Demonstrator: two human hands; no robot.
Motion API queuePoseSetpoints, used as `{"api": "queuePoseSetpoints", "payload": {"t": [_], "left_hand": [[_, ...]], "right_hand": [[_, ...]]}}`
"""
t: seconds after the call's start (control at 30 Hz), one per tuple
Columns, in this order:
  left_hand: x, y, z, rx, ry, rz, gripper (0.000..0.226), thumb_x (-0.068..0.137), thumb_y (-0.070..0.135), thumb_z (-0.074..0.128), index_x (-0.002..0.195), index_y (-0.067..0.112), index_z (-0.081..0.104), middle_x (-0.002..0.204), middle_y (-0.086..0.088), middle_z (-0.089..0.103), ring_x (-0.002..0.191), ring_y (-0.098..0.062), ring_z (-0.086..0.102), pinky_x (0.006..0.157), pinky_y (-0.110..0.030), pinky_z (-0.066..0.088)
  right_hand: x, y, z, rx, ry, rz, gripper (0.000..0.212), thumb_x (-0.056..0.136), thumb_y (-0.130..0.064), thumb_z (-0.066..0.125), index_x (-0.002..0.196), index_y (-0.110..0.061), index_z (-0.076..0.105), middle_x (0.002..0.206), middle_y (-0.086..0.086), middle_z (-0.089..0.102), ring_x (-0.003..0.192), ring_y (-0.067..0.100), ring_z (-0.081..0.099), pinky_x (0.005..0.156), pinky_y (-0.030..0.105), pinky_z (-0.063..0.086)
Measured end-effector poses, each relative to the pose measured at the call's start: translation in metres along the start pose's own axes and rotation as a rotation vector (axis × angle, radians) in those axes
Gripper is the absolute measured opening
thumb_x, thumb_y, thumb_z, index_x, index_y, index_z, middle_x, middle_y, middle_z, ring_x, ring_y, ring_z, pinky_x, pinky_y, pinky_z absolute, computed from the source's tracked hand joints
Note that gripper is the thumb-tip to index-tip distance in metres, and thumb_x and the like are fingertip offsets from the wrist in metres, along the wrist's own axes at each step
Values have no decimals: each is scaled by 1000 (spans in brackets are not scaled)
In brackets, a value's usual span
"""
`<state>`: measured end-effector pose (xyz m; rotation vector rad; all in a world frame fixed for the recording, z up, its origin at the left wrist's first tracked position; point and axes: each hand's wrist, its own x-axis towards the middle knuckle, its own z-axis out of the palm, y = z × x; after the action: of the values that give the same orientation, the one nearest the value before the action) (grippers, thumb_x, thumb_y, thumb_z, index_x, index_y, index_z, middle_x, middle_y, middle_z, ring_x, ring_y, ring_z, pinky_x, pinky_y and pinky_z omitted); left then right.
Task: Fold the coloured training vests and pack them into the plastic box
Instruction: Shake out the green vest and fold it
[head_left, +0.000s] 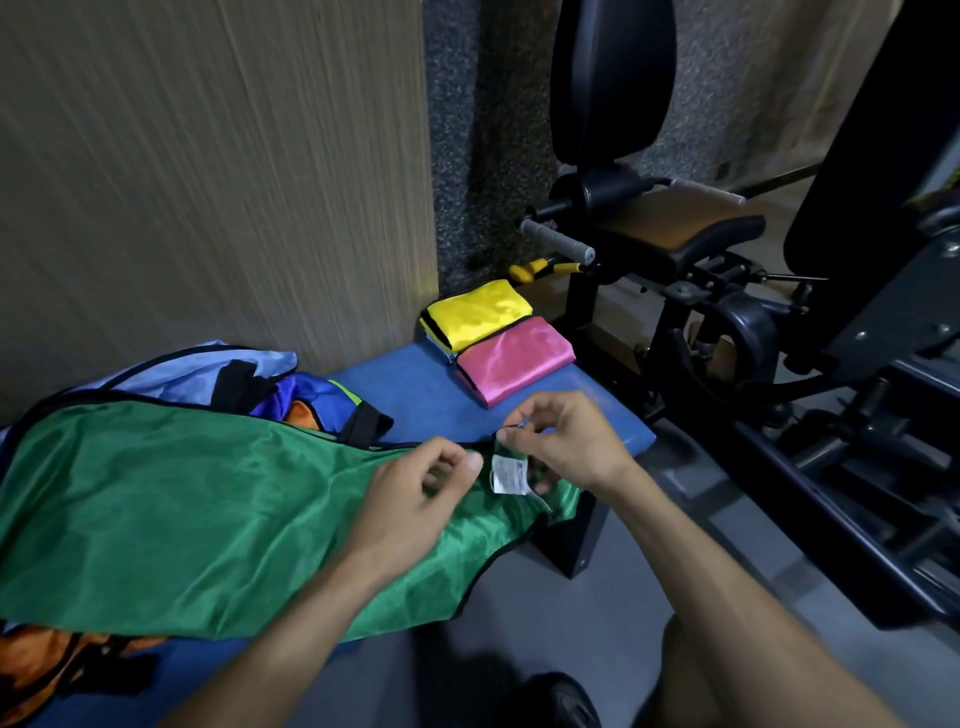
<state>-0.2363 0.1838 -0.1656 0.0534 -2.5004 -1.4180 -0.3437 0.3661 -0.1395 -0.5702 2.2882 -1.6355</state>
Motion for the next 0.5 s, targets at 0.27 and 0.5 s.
{"api": "queuePoseSetpoints", "payload": {"t": [0.27, 0.5], "left_hand": [[5, -2, 18, -82, 15, -18, 25, 80, 27, 78, 89, 28, 55, 81, 7, 66, 69, -17, 64, 60, -33, 48], [16, -6, 32, 58, 85, 123, 45, 80, 26, 80, 114, 32, 51, 116, 16, 53, 112, -6, 54, 87, -24, 45]], "right_hand": [[2, -4, 13, -4, 3, -45, 14, 89, -16, 79, 93, -8, 69, 68, 4, 62, 43, 14, 57, 40, 27, 50], [1, 1, 8, 19, 42, -101, 15, 89, -18, 78, 99, -9, 71, 58, 0, 59, 48, 7, 49, 56, 23, 43]]}}
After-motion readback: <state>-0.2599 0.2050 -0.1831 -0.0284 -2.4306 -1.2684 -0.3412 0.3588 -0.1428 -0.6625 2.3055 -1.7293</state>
